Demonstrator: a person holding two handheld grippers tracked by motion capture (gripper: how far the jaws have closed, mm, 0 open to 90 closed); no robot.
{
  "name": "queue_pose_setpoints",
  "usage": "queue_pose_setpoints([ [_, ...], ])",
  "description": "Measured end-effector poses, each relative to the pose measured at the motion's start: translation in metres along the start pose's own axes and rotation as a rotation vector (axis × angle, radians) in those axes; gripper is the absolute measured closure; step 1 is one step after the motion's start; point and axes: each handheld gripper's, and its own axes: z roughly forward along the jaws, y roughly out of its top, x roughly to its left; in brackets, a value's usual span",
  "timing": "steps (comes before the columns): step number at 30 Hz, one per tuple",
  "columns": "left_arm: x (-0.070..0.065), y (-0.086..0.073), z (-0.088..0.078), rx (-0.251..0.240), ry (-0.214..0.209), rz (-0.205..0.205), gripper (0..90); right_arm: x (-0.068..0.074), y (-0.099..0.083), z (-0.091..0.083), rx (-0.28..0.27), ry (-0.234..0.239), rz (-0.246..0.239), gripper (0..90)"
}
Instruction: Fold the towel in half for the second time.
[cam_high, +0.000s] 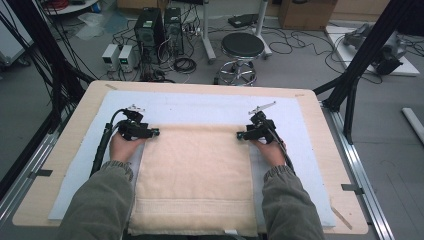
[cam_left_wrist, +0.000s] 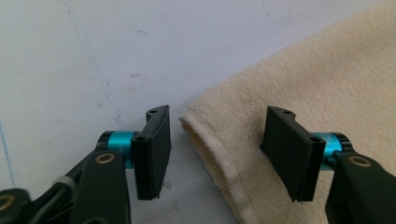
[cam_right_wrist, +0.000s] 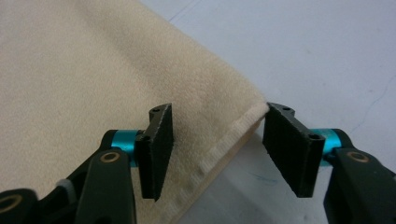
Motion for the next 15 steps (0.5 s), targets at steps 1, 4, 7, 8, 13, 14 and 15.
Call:
queue_pose_setpoints([
  [1,0.001,-0.001,0.0,-0.005,0.002,-0.017,44.2,0.001,0.0,0.0,0.003,0.004,-0.003,49.3],
  [4,-0.003,-0.002,-0.001,-0.007,0.011,0.005,52.4,0.004,0.002,0.0,0.014,0.042,-0.024,65.0],
  [7,-0.006,-0.002,-0.002,-0.003,-0.005,-0.018,62.5,0.006,0.003,0.002,0.023,0.079,-0.041,76.5],
  [8,-0.005,-0.002,-0.002,0.005,-0.028,-0.035,70.5,0.006,0.004,0.002,0.025,0.088,-0.037,78.8],
  [13,-0.007,0.001,-0.006,-0.011,-0.014,-0.023,83.4,0.01,0.008,-0.002,0.024,0.072,-0.071,82.8],
  [14,-0.007,0.002,-0.007,-0.021,-0.009,-0.028,83.7,0.01,0.009,-0.004,0.018,0.071,-0.072,83.1],
  [15,-0.006,0.003,-0.009,-0.032,-0.005,-0.032,83.9,0.01,0.011,-0.006,0.004,0.067,-0.074,83.3],
])
